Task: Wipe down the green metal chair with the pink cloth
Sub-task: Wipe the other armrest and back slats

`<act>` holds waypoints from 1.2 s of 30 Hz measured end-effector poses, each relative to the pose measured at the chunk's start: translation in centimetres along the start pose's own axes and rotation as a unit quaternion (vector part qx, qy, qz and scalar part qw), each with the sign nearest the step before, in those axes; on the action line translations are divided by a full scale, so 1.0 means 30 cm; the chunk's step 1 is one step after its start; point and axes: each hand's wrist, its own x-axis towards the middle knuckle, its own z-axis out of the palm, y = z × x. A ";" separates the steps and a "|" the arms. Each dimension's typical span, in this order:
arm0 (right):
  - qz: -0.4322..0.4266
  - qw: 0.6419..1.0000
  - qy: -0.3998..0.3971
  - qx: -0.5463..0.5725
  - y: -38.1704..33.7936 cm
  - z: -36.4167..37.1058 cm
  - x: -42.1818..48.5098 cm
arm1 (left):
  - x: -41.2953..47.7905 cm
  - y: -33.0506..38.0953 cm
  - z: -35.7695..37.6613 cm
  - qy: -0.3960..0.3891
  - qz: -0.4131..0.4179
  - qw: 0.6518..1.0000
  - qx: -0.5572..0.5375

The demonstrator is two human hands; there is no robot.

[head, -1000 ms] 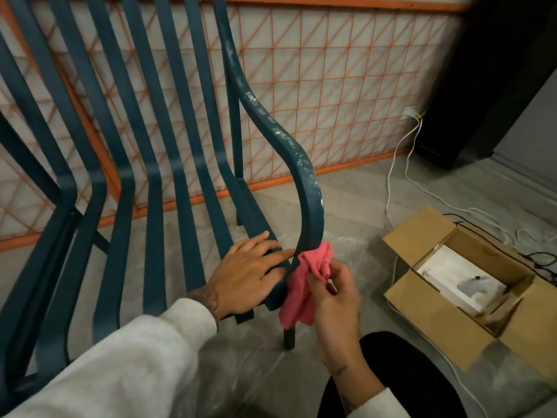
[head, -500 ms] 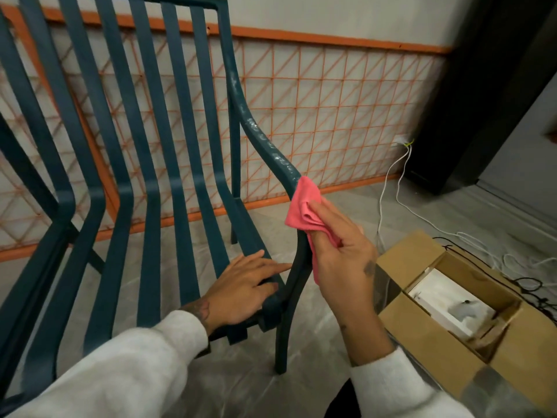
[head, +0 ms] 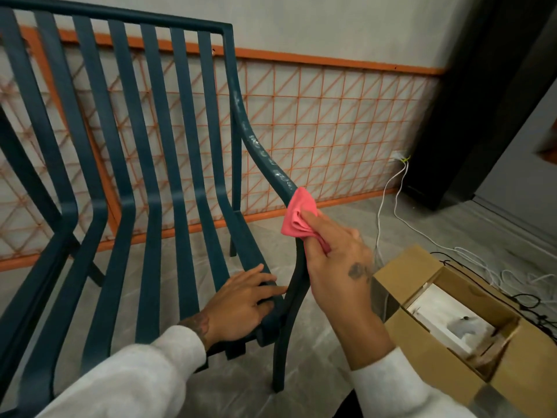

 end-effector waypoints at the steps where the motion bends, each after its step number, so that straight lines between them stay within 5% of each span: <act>1: 0.004 1.000 -0.006 -0.008 0.007 -0.005 -0.018 | -0.001 0.001 0.002 -0.002 0.000 1.000 0.003; 5: 0.014 0.993 -0.013 -0.115 0.029 -0.038 -0.106 | 0.003 0.002 0.007 0.006 0.001 1.000 0.016; 13: 0.008 0.993 -0.086 -0.085 -0.072 -0.014 0.076 | -0.006 -0.007 0.006 0.019 0.017 1.000 -0.004; 20: -0.062 0.972 -0.096 -0.207 -0.052 -0.025 0.009 | -0.010 -0.011 0.012 0.024 0.030 0.999 0.017; 31: -0.078 0.959 -0.145 -0.231 -0.093 -0.001 0.078 | -0.009 -0.016 -0.008 -0.017 0.038 0.999 0.018; 36: -0.073 0.956 -0.195 -0.208 -0.096 -0.022 0.153 | 0.025 -0.057 -0.036 -0.001 -0.031 0.999 -0.036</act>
